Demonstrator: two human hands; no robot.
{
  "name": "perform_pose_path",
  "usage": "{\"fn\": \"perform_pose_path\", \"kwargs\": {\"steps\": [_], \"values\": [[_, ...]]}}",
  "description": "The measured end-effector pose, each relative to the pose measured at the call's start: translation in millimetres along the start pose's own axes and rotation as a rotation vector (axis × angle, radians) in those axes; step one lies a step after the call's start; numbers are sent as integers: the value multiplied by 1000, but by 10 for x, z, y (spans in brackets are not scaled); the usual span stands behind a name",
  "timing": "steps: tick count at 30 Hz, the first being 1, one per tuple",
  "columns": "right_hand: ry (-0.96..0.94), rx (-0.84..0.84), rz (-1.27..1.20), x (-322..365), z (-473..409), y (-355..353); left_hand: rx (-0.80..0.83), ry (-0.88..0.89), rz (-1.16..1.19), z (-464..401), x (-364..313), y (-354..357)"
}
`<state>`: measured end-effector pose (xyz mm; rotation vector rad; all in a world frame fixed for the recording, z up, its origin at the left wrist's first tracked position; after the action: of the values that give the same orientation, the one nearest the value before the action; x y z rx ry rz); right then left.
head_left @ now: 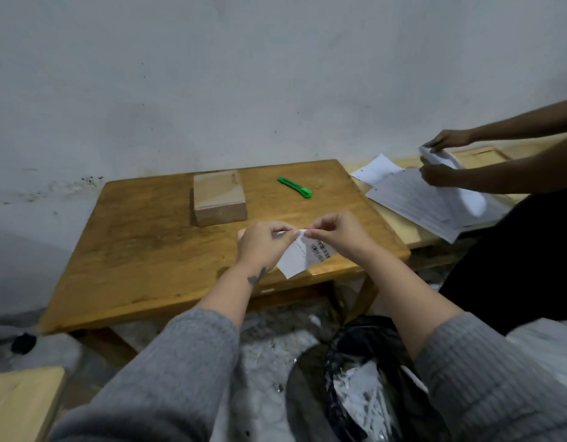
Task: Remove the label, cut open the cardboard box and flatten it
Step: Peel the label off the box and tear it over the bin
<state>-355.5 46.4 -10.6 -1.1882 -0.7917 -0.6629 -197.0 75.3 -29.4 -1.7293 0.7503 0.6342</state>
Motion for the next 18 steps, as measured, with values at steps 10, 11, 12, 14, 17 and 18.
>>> {"fn": "perform_pose_path", "kwargs": {"steps": [10,11,12,14,17,18], "values": [[26,79,95,-833,446,-577,140,36,-136,372,-759,903],[20,90,116,-887,467,-613,150,18,-124,378,-774,1003],[14,96,138,-946,485,-655,160,-3,-99,399,-798,1114],[-21,94,185,-976,488,-688,147,-31,-22,446,-793,1209],[-84,72,274,-1180,619,-758,166,-102,5,635,-811,1549],[-104,77,290,-1403,675,-843,152,-155,26,747,-864,1787]]}}
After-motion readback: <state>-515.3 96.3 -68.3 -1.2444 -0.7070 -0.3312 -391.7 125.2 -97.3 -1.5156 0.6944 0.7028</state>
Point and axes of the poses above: each hand's wrist, its own z-axis away from the middle knuckle, its own y-axis out of the palm, x = y × z, the point moved 9 cm from there along -z, towards the middle knuckle, and after that the axes turned 10 degrees about y, right-handed, at the moved point
